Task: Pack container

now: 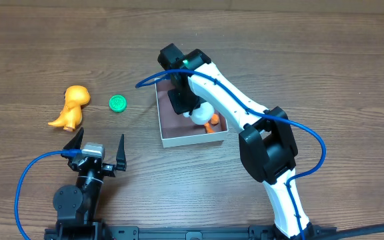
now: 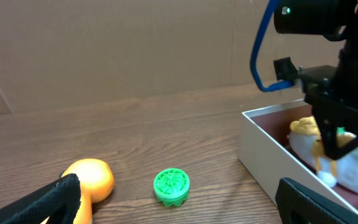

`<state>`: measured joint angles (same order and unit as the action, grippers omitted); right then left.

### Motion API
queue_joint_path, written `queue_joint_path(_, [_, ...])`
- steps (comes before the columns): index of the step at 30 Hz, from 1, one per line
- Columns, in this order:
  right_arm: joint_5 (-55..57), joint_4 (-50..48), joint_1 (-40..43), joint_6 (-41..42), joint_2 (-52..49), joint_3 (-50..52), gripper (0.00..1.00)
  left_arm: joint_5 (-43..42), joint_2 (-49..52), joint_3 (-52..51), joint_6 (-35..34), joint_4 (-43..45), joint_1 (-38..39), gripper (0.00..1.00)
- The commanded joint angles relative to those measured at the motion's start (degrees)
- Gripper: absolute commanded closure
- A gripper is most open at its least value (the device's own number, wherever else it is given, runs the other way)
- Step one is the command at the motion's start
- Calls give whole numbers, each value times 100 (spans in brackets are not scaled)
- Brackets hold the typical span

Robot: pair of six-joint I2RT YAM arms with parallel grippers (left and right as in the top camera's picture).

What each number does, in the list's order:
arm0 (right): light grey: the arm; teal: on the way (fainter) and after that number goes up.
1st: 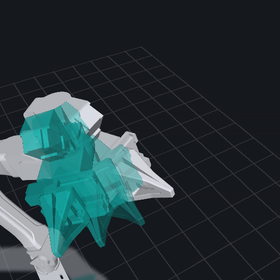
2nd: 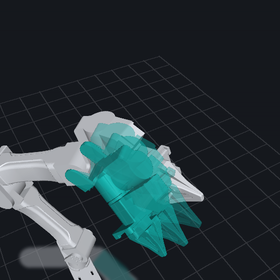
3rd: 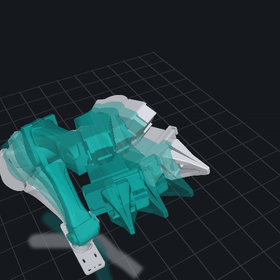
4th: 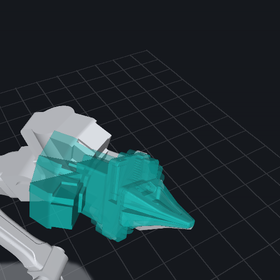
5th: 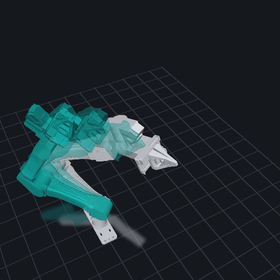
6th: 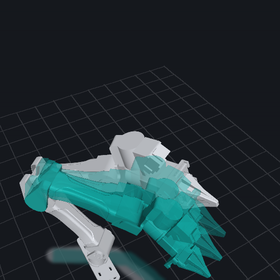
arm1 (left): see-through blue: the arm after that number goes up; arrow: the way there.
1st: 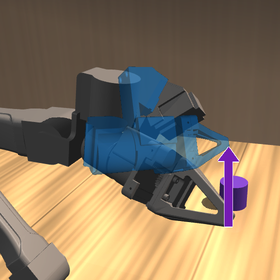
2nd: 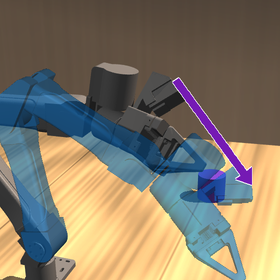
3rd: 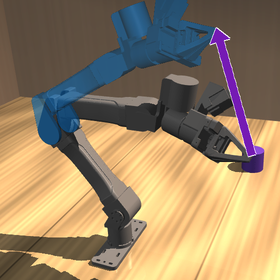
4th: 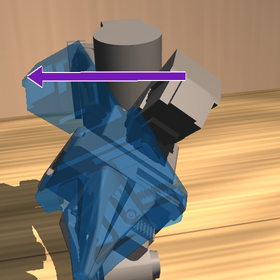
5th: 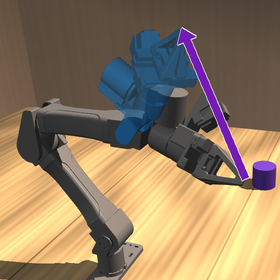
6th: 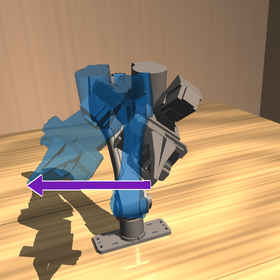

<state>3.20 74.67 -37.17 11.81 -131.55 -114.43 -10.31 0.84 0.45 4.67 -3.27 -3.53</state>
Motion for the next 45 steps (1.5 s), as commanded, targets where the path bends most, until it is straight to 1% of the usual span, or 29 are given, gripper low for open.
queue_joint_path(1, [212,291,26,44,-26,-105,96,17,-52,-20,50,2,-44,0])
queue_joint_path(7, [208,385,26,13,7,-258,96,17,-52,-20,50,2,-44,0])
queue_joint_path(15, [210,221,35,-37,7,-1150,96,17,-52,-20,50,2,-44,0])
queue_joint_path(24, [286,-46,149,-295,-26,-1139,96,17,-52,-20,50,2,-44,0])
queue_joint_path(26, [435,-42,192,-295,-26,-1113,96,17,-52,-20,50,2,-44,0])
queue_joint_path(38, [273,297,361,-334,-26,-874,96,17,-52,-20,50,2,-44,0])
queue_joint_path(45, [219,210,361,-337,-26,-592,96,17,-52,-20,50,2,-44,0])
